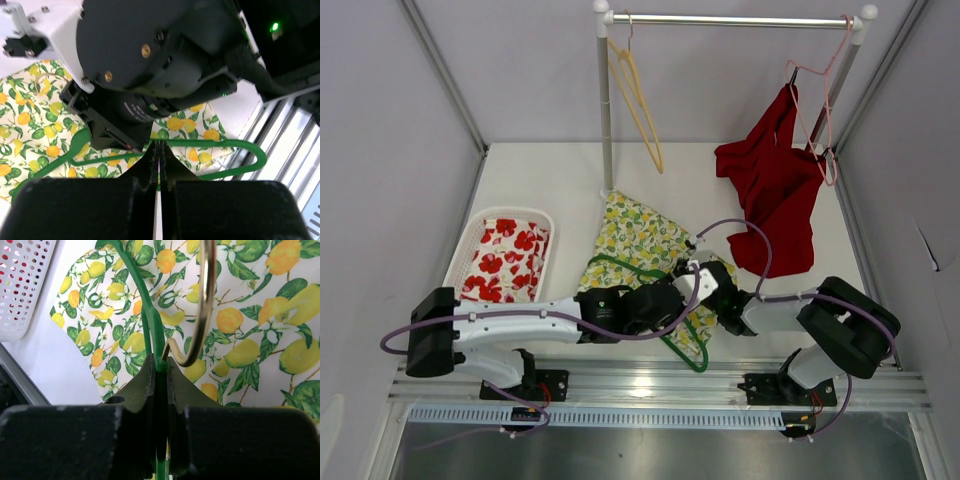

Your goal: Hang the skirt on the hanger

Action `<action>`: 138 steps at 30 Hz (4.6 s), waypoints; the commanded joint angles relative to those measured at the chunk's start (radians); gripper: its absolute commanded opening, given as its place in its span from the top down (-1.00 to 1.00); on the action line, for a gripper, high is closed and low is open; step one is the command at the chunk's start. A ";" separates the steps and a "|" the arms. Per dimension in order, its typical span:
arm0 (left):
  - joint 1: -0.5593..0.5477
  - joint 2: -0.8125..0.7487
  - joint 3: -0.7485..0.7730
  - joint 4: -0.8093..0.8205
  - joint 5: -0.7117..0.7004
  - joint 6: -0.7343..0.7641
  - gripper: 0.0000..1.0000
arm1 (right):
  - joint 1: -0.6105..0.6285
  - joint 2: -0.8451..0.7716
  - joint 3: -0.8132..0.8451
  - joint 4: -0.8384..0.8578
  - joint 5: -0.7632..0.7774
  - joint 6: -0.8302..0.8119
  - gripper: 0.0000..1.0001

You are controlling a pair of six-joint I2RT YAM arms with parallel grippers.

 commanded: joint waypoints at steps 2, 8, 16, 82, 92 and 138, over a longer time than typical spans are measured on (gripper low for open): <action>0.015 -0.004 0.058 -0.041 0.035 0.003 1.00 | 0.005 0.043 -0.013 -0.223 0.063 -0.091 1.00; 0.013 -0.013 -0.100 0.014 0.153 -0.053 0.85 | -0.005 0.060 -0.010 -0.226 0.041 -0.085 1.00; 0.008 0.029 -0.306 0.446 0.193 -0.162 0.16 | -0.013 0.087 -0.016 -0.214 -0.031 -0.056 1.00; -0.084 0.217 -0.100 0.313 0.029 -0.021 1.00 | -0.050 0.075 -0.019 -0.243 -0.020 -0.053 1.00; -0.047 0.134 -0.048 0.217 0.127 -0.019 1.00 | -0.019 0.081 0.037 -0.325 0.079 -0.089 1.00; -0.021 -0.019 -0.383 0.160 0.479 -0.356 1.00 | -0.070 -0.067 0.085 -0.490 0.248 -0.209 1.00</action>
